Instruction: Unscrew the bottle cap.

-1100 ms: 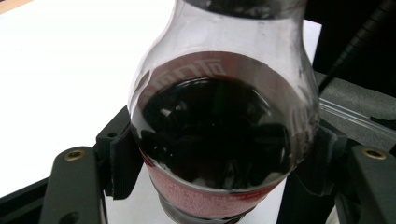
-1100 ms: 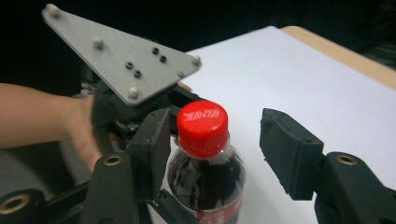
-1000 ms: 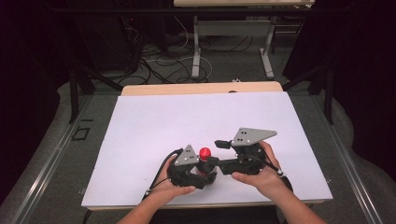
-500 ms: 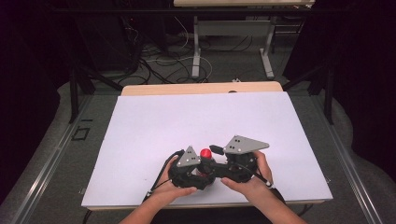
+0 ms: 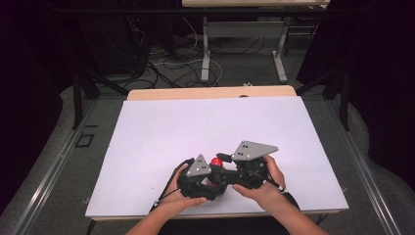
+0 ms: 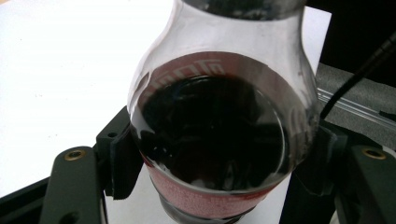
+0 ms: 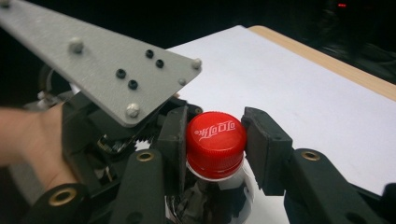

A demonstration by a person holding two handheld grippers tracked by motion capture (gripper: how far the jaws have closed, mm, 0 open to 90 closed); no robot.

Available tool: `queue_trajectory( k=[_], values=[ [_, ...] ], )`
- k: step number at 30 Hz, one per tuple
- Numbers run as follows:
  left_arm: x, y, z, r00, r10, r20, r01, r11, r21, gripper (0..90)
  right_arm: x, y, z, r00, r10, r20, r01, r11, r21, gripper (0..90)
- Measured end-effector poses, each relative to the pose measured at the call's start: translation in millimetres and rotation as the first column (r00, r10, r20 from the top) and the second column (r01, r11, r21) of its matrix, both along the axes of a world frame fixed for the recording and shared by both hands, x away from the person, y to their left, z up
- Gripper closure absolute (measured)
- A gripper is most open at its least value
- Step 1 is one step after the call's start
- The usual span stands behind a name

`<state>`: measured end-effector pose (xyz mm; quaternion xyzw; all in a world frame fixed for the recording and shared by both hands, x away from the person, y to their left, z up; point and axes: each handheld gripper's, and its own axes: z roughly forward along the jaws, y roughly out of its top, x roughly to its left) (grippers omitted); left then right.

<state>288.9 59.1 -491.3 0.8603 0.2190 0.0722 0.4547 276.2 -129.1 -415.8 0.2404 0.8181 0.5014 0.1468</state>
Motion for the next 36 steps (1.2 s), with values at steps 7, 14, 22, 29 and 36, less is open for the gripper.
queue_trajectory(
  k=[7, 14, 22, 29, 36],
  values=[
    [-1.9, -0.2, 1.7, 0.9989, -0.044, 0.018, 0.044, 0.999, -0.007, 29.7, 30.9, -12.0, 9.5, 0.937, 0.349, -0.02, -0.349, 0.9359, -0.046, 61.3],
    [-4.2, -1.7, 2.5, 0.997, -0.076, 0.013, 0.076, 0.9971, -0.009, 29.6, 53.6, -13.8, 13.4, 0.8337, 0.549, -0.057, -0.552, 0.8323, -0.051, 61.2],
    [-5.6, -2.7, 2.5, 0.9955, -0.094, 0.011, 0.095, 0.9955, -0.006, 29.6, 73.2, -16.7, 9.2, 0.7106, 0.699, -0.08, -0.702, 0.7124, -0.01, 60.9],
    [-2.0, 1.8, 3.9, 0.9987, -0.05, 0.011, 0.05, 0.9986, -0.015, 29.6, 56.6, -18.9, 15.8, 0.8399, 0.54, -0.056, -0.54, 0.8416, 0.017, 42.4],
    [1.0, 3.1, 3.2, 0.9999, -0.013, 0.012, 0.013, 0.9999, -0.005, 29.6, 32.8, -20.0, 13.6, 0.9573, 0.288, -0.028, -0.286, 0.9569, 0.048, 45.0]
  ],
)
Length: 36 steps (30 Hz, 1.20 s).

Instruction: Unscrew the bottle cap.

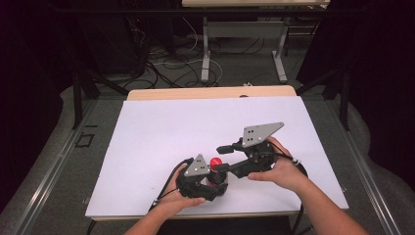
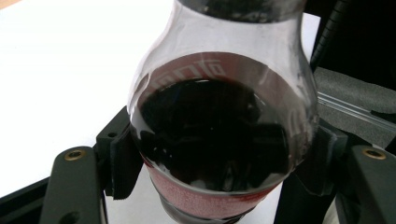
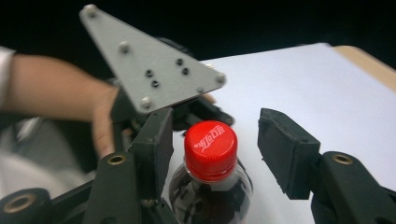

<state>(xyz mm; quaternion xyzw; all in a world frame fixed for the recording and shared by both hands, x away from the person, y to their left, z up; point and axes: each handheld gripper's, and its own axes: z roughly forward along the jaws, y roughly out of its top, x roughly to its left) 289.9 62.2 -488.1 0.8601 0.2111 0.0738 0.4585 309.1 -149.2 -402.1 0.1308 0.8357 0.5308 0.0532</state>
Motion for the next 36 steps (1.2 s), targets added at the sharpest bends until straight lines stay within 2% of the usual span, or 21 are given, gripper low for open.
queue_trajectory(
  k=[2, 5, 8, 10, 11, 17, 18, 20, 21, 22, 23, 24, 26, 27, 29, 30, 31, 33, 34, 35, 36],
  values=[
    [0.1, 0.0, -0.1, 0.9999, 0.012, -0.003, -0.012, 0.9999, 0.0, 29.6, -12.7, 2.7, -4.4, 0.9952, -0.096, -0.018, 0.096, 0.9953, 0.012, 46.8],
    [0.1, 0.0, -0.4, 0.9998, 0.02, 0.007, -0.02, 0.9998, 0.005, 29.6, -19.8, 5.4, -7.5, 0.9888, -0.149, 0.012, 0.149, 0.9889, -0.003, 47.5],
    [0.2, -0.2, -0.5, 0.9995, 0.029, 0.012, -0.029, 0.9996, 0.003, 29.6, -27.6, 9.9, -12.4, 0.9759, -0.218, 0.01, 0.218, 0.976, 0.001, 51.3],
    [0.0, -0.4, -0.7, 0.9995, 0.029, 0.01, -0.029, 0.9996, 0.003, 29.6, -31.3, 13.3, -14.3, 0.9619, -0.274, 0.002, 0.274, 0.9618, 0.013, 53.3],
    [-0.7, -0.9, -0.7, 0.9996, 0.029, 0.002, -0.029, 0.9996, 0.002, 29.6, -33.1, 15.6, -16.3, 0.953, -0.302, 0.022, 0.302, 0.9533, 0.009, 54.5],
    [-1.7, -2.0, -1.7, 0.9998, 0.021, -0.003, -0.021, 0.9996, 0.019, 29.7, -36.4, 22.2, -20.5, 0.9438, -0.329, 0.032, 0.329, 0.9443, 0.002, 60.1],
    [-1.6, -1.6, -1.6, 0.9998, 0.019, -0.003, -0.019, 0.9996, 0.02, 29.6, -36.2, 22.3, -20.2, 0.95, -0.308, 0.053, 0.309, 0.9511, -0.011, 60.4],
    [-1.6, -1.3, -1.4, 0.9998, 0.018, 0.003, -0.018, 0.9997, 0.017, 29.7, -35.2, 22.4, -20.7, 0.9517, -0.301, 0.063, 0.301, 0.9536, 0.003, 60.6],
    [-1.7, -1.1, -0.8, 0.9999, 0.015, 0.001, -0.015, 0.9997, 0.019, 29.6, -32.6, 20.2, -19.5, 0.9626, -0.267, 0.044, 0.268, 0.9635, -0.002, 60.8],
    [-1.5, -1.2, -0.6, 0.9999, 0.011, 0.006, -0.011, 0.9998, 0.016, 29.6, -32.6, 20.2, -19.5, 0.9626, -0.267, 0.044, 0.268, 0.9635, -0.002, 60.8],
    [-1.4, -1.2, -0.3, 1.0, 0.007, 0.006, -0.007, 0.9998, 0.016, 29.7, -26.8, 16.2, -18.0, 0.9756, -0.219, 0.022, 0.219, 0.9757, -0.005, 60.9],
    [-1.5, -1.3, -0.2, 1.0, 0.005, 0.005, -0.005, 0.9999, 0.015, 29.7, -26.8, 16.2, -18.0, 0.9756, -0.219, 0.022, 0.219, 0.9757, -0.005, 60.9],
    [-1.5, -1.4, -0.1, 1.0, -0.001, 0.002, 0.001, 0.9999, 0.012, 29.7, -14.5, 10.2, -16.4, 0.9933, -0.116, 0.006, 0.116, 0.9932, -0.01, 60.9],
    [-2.1, -1.7, -0.2, 1.0, -0.004, -0.002, 0.004, 0.9999, 0.01, 29.7, -14.5, 10.2, -16.4, 0.9933, -0.116, 0.006, 0.116, 0.9932, -0.01, 60.9],
    [-2.3, -2.2, 0.0, 0.9999, -0.011, 0.0, 0.011, 0.9999, 0.01, 29.7, -6.6, 7.7, -15.0, 0.9995, -0.032, 0.004, 0.032, 0.9993, -0.017, 61.0],
    [-3.0, -2.5, 0.3, 0.9999, -0.016, 0.005, 0.016, 0.9998, 0.013, 29.7, 1.1, 5.7, -13.6, 0.9981, 0.061, 0.008, -0.061, 0.9978, -0.027, 60.9],
    [-3.5, -2.9, 0.3, 0.9997, -0.024, 0.0, 0.024, 0.9996, 0.012, 29.7, 1.1, 5.7, -13.6, 0.9981, 0.061, 0.008, -0.061, 0.9978, -0.027, 60.9],
    [-4.3, -3.7, 0.1, 0.9994, -0.034, 0.005, 0.034, 0.9994, 0.01, 29.7, 9.1, 3.2, -12.1, 0.99, 0.141, -0.01, -0.141, 0.9892, -0.039, 60.9],
    [-4.8, -4.1, 0.6, 0.9992, -0.039, 0.0, 0.039, 0.9992, 0.011, 29.7, 18.5, 1.2, -12.0, 0.9731, 0.23, -0.009, -0.23, 0.9725, -0.034, 60.8],
    [-5.0, -4.2, 0.8, 0.9991, -0.043, -0.001, 0.043, 0.999, 0.011, 29.7, 18.5, 1.2, -12.0, 0.9731, 0.23, -0.009, -0.23, 0.9725, -0.034, 60.8],
    [-5.4, -4.5, 0.8, 0.9987, -0.05, 0.003, 0.05, 0.9987, 0.007, 29.7, 21.8, 0.4, -12.2, 0.9649, 0.262, -0.01, -0.262, 0.9645, -0.029, 60.8]
  ],
)
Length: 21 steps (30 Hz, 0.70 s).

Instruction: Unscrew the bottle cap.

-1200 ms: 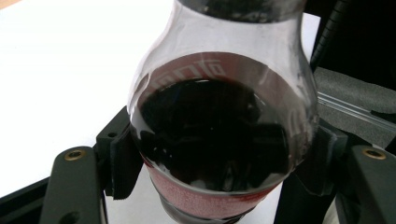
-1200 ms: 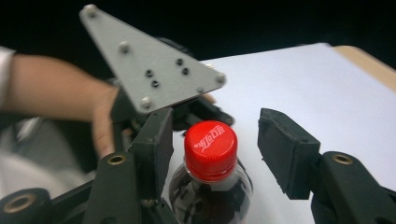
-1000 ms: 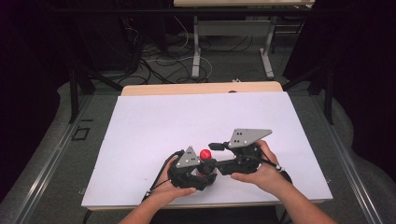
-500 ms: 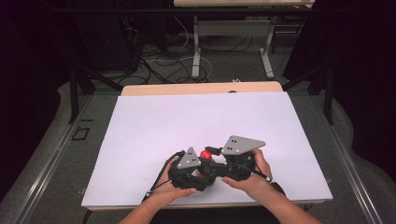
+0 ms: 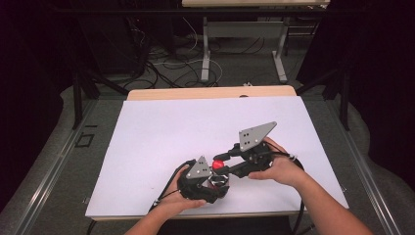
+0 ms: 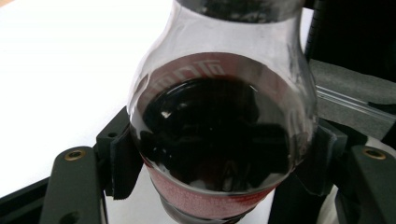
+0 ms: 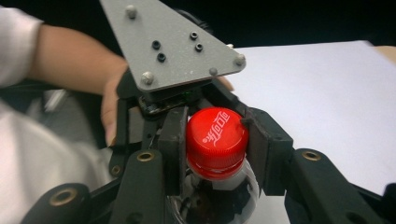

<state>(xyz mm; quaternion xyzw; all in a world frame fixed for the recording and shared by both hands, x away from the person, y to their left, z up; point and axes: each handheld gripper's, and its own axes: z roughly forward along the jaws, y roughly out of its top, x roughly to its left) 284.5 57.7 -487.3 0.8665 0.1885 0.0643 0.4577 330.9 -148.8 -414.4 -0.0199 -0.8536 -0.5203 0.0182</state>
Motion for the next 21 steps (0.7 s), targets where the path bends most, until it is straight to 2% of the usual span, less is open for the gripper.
queue_trajectory(
  k=[2, 5, 7, 9, 10, 11, 12, 14, 15, 17, 19, 20, 21],
  values=[
    [-0.8, -0.4, 0.3, 0.9999, -0.014, 0.003, 0.013, 0.9999, 0.003, 29.7, 5.9, -0.8, 0.0, 0.9973, 0.073, 0.005, -0.073, 0.9973, 0.005, 60.9],
    [-2.0, -1.4, -0.1, 0.9997, -0.022, 0.003, 0.022, 0.9998, 0.001, 29.7, 11.9, -0.6, 1.1, 0.9852, 0.17, 0.02, -0.17, 0.9854, -0.011, 60.7],
    [-1.4, -1.0, -0.3, 0.9998, -0.019, 0.001, 0.019, 0.9998, 0.003, 29.7, 12.3, -0.2, 1.0, 0.9842, 0.175, 0.024, -0.175, 0.9845, -0.011, 60.6],
    [-0.4, 0.0, -0.4, 1.0, -0.009, 0.002, 0.009, 1.0, 0.001, 29.7, 12.0, 0.7, 0.8, 0.9876, 0.154, 0.03, -0.154, 0.988, -0.006, 59.7],
    [0.3, 0.6, -0.3, 1.0, -0.006, 0.006, 0.006, 1.0, 0.003, 29.7, 11.2, 0.4, 1.2, 0.991, 0.133, 0.015, -0.133, 0.991, -0.009, 54.1],
    [0.9, 1.1, -0.2, 1.0, -0.001, 0.001, 0.001, 1.0, 0.001, 29.7, 9.7, 0.9, 0.7, 0.9953, 0.097, -0.009, -0.097, 0.9952, 0.013, 48.0],
    [1.6, 1.5, 0.0, 1.0, 0.006, 0.0, -0.006, 1.0, 0.001, 29.7, 8.7, 0.5, 1.3, 0.9971, 0.07, -0.03, -0.07, 0.9975, 0.012, 47.0],
    [2.8, 2.8, 0.1, 0.9998, 0.022, 0.001, -0.022, 0.9997, 0.007, 29.7, 3.3, -0.1, 2.7, 0.9999, -0.009, -0.013, 0.009, 0.9999, 0.009, 47.0],
    [3.5, 3.2, -0.4, 0.9996, 0.029, 0.0, -0.029, 0.9996, 0.002, 29.7, 1.1, -0.5, 3.6, 0.9983, -0.057, -0.007, 0.057, 0.9983, 0.008, 45.7],
    [4.6, 4.1, -0.3, 0.999, 0.044, -0.001, -0.044, 0.999, 0.009, 29.7, -5.4, -2.1, 4.4, 0.9876, -0.155, -0.023, 0.156, 0.9874, 0.028, 45.5],
    [5.8, 4.8, -0.9, 0.9981, 0.061, 0.002, -0.061, 0.9981, 0.004, 29.7, -13.5, -2.5, 2.5, 0.9711, -0.236, -0.035, 0.238, 0.9694, 0.06, 45.8],
    [6.3, 4.8, -1.3, 0.9973, 0.073, 0.008, -0.073, 0.9974, -0.003, 29.7, -18.0, -2.4, 1.6, 0.9651, -0.26, -0.033, 0.262, 0.9627, 0.068, 46.7],
    [6.5, 5.6, -0.6, 0.9973, 0.073, -0.004, -0.073, 0.9973, 0.001, 29.7, -22.7, -2.7, 1.1, 0.9583, -0.283, -0.038, 0.285, 0.9558, 0.071, 47.4]
  ],
)
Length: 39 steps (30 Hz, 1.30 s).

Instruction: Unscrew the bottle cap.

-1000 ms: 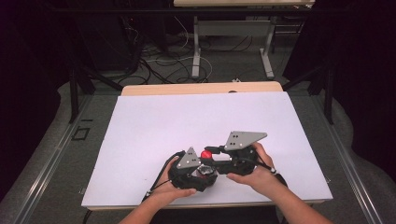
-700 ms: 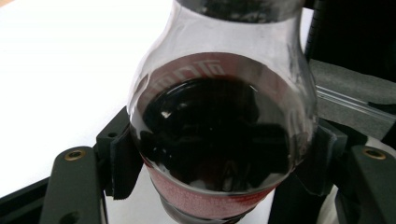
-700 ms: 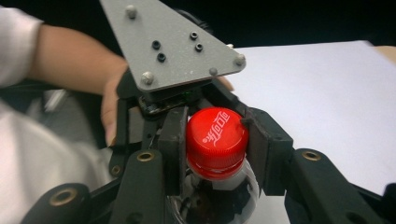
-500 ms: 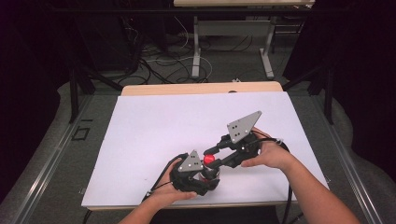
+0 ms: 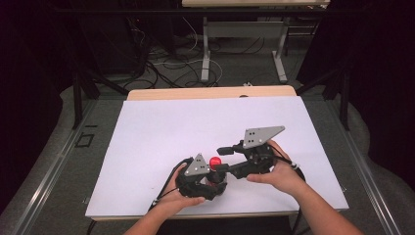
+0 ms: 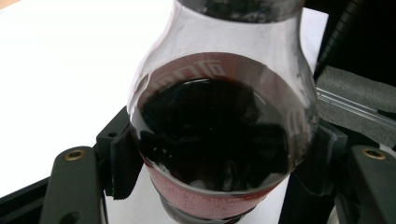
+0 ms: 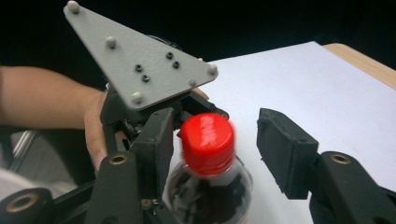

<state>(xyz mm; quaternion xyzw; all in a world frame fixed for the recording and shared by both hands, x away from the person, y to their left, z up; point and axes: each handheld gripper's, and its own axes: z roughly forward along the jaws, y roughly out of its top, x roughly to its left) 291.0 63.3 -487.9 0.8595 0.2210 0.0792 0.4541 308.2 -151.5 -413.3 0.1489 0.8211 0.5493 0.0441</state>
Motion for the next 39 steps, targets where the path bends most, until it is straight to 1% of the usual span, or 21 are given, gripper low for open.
queue_trajectory(
  k=[2, 3, 5, 7, 8, 11, 15, 16, 17, 18, 19, 20, 21, 23, 26, 28, 29, 31, 33, 36, 39],
  values=[
    [0.7, 0.0, -0.4, 0.9999, 0.011, -0.002, -0.011, 0.9999, -0.007, 29.7, -7.6, 1.3, -1.6, 0.9977, -0.066, -0.014, 0.067, 0.9973, 0.029, 49.1],
    [1.0, 0.3, -0.2, 0.9998, 0.017, -0.006, -0.018, 0.9998, -0.001, 29.6, -11.0, 1.6, -1.8, 0.9936, -0.109, -0.028, 0.11, 0.9932, 0.038, 51.6],
    [1.9, 0.7, -0.2, 0.9997, 0.023, -0.002, -0.023, 0.9996, 0.013, 29.6, -17.4, 3.1, -4.0, 0.9794, -0.194, -0.055, 0.197, 0.9793, 0.047, 54.4],
    [2.3, 1.3, -0.6, 0.9996, 0.027, -0.001, -0.027, 0.9995, 0.014, 29.6, -22.7, 6.0, -5.7, 0.97, -0.242, -0.027, 0.242, 0.9695, 0.035, 54.1],
    [1.9, 1.1, -0.7, 0.9995, 0.029, -0.012, -0.029, 0.9995, 0.006, 29.6, -24.2, 7.6, -6.5, 0.9676, -0.252, -0.017, 0.252, 0.9672, 0.03, 53.7],
    [1.6, 1.1, 0.2, 0.9996, 0.026, -0.005, -0.026, 0.9996, 0.009, 29.6, -25.0, 12.2, -9.1, 0.9689, -0.247, -0.016, 0.247, 0.9688, 0.018, 53.1],
    [0.3, -0.6, -0.7, 0.9994, 0.034, 0.005, -0.034, 0.9994, 0.003, 29.6, -27.2, 18.4, -11.2, 0.9618, -0.274, -0.003, 0.274, 0.9619, 0.002, 56.5],
    [1.0, 0.2, 0.1, 0.9997, 0.023, 0.007, -0.023, 0.9995, 0.02, 29.7, -28.7, 19.8, -11.7, 0.9578, -0.287, 0.007, 0.287, 0.9578, 0.0, 58.4],
    [0.1, -0.5, -0.8, 0.9998, 0.021, -0.004, -0.021, 0.9996, 0.016, 29.7, -30.5, 20.9, -12.3, 0.954, -0.299, 0.02, 0.299, 0.9541, -0.007, 59.5],
    [-0.2, -1.4, -2.1, 0.9995, 0.03, 0.007, -0.03, 0.9995, 0.008, 29.7, -31.1, 21.6, -12.2, 0.9557, -0.29, 0.049, 0.291, 0.9564, -0.019, 60.1],
    [-0.1, -0.3, -1.2, 0.9998, 0.02, -0.007, -0.02, 0.9996, 0.019, 29.7, -29.8, 21.6, -12.4, 0.9615, -0.265, 0.074, 0.267, 0.9631, -0.031, 60.3],
    [-0.2, -0.4, -1.4, 0.9998, 0.018, -0.006, -0.018, 0.9997, 0.019, 29.7, -29.8, 21.6, -12.4, 0.9615, -0.265, 0.074, 0.267, 0.9631, -0.031, 60.3],
    [-0.6, -1.2, -2.3, 0.9996, 0.027, 0.001, -0.027, 0.9996, 0.008, 29.7, -28.2, 21.0, -12.2, 0.9675, -0.24, 0.079, 0.243, 0.9694, -0.031, 60.4],
    [0.1, 0.1, -0.8, 0.9999, 0.013, -0.002, -0.013, 0.9998, 0.015, 29.7, -22.6, 17.9, -10.1, 0.9784, -0.2, 0.051, 0.202, 0.9785, -0.04, 60.5],
    [0.1, 0.5, 0.0, 1.0, 0.007, -0.002, -0.007, 1.0, 0.005, 29.7, -11.5, 13.4, -7.5, 0.9939, -0.102, 0.041, 0.104, 0.9935, -0.046, 60.5],
    [-0.3, 0.6, 0.4, 1.0, -0.001, -0.001, 0.001, 1.0, 0.004, 29.7, -2.7, 10.5, -5.8, 0.9989, -0.02, 0.043, 0.022, 0.9982, -0.055, 60.6],
    [-0.5, 0.5, 0.5, 0.9999, -0.011, 0.002, 0.011, 0.9999, 0.003, 29.7, 1.6, 9.6, -5.4, 0.9985, 0.026, 0.048, -0.023, 0.9981, -0.056, 60.6],
    [-1.0, -0.1, 0.4, 0.9997, -0.025, 0.003, 0.025, 0.9997, 0.006, 29.7, 10.8, 7.0, -4.0, 0.9926, 0.118, 0.028, -0.116, 0.9913, -0.062, 60.5],
    [-1.6, -0.8, -0.1, 0.9991, -0.042, -0.001, 0.042, 0.9991, 0.003, 29.7, 20.6, 5.1, -2.4, 0.9796, 0.2, 0.015, -0.199, 0.9774, -0.073, 60.5],
    [-3.6, -2.5, -0.4, 0.9984, -0.055, -0.008, 0.055, 0.9985, -0.001, 29.7, 30.6, 4.7, -0.9, 0.9514, 0.308, 0.002, -0.307, 0.948, -0.085, 60.5],
    [-4.5, -2.9, 0.9, 0.9976, -0.069, 0.005, 0.069, 0.9976, -0.003, 29.7, 36.6, 4.2, -0.2, 0.9211, 0.389, 0.015, -0.387, 0.9183, -0.085, 60.6]
  ],
)
